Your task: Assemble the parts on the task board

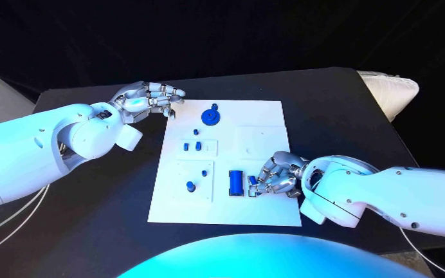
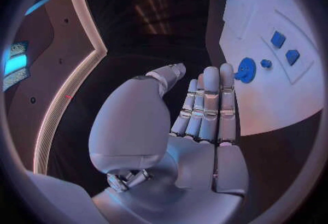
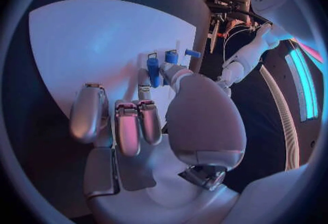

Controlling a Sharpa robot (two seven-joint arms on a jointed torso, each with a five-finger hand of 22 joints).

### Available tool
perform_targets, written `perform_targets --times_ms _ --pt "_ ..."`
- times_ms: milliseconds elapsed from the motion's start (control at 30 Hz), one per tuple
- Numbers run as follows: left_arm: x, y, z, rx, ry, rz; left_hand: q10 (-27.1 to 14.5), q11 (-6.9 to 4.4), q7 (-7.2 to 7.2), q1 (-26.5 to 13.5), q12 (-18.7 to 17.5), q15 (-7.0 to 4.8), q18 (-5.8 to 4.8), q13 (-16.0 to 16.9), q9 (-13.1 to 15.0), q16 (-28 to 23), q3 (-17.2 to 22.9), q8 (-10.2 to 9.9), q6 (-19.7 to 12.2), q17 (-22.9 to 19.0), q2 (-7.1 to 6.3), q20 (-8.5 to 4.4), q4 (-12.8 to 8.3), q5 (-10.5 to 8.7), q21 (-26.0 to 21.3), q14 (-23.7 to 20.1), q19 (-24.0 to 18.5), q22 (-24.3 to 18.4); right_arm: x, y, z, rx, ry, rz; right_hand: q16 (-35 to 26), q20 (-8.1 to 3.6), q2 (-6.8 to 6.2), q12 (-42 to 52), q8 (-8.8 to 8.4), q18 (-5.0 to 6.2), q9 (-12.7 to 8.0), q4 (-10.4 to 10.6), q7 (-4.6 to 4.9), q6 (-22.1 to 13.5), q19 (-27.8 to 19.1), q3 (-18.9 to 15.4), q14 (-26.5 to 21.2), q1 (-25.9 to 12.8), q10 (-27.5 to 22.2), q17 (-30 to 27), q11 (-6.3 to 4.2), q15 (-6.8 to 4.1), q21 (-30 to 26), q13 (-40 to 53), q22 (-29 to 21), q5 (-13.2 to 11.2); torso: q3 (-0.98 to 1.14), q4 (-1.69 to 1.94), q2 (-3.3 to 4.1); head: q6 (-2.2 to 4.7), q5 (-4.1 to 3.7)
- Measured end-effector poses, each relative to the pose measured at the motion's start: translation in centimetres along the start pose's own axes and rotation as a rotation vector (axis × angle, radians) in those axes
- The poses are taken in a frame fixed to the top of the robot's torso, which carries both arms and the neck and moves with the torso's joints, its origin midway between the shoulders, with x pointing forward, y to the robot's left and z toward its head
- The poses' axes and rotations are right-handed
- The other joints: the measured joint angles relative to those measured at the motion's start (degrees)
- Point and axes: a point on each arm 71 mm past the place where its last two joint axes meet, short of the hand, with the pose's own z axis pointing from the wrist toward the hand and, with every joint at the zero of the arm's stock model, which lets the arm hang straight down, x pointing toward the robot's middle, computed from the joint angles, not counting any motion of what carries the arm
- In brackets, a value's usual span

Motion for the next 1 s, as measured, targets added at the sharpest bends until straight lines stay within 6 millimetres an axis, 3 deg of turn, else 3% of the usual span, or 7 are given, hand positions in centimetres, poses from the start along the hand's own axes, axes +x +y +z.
perform_targets --times_ms 1000 --pt "-0.05 0.03 -0.04 -0.003 0.0 0.0 -0.2 0.2 0.0 0.0 0.0 0.0 0.0 0.0 0.0 0.0 -0.2 0.0 0.0 0.0 0.0 0.0 0.2 0.0 0.0 0.0 0.0 0.0 0.32 0.28 0.26 0.016 -0.006 -0.014 0.0 -0.21 0.47 0.5 0.23 0.0 0.0 0.4 0.01 0.0 0.2 -1.0 0.0 -2.1 0.2 0.0 -0.19 0.01 0.0 0.0 0.0 -0.2 0.03 -0.05 -0.02 0.0 0.25"
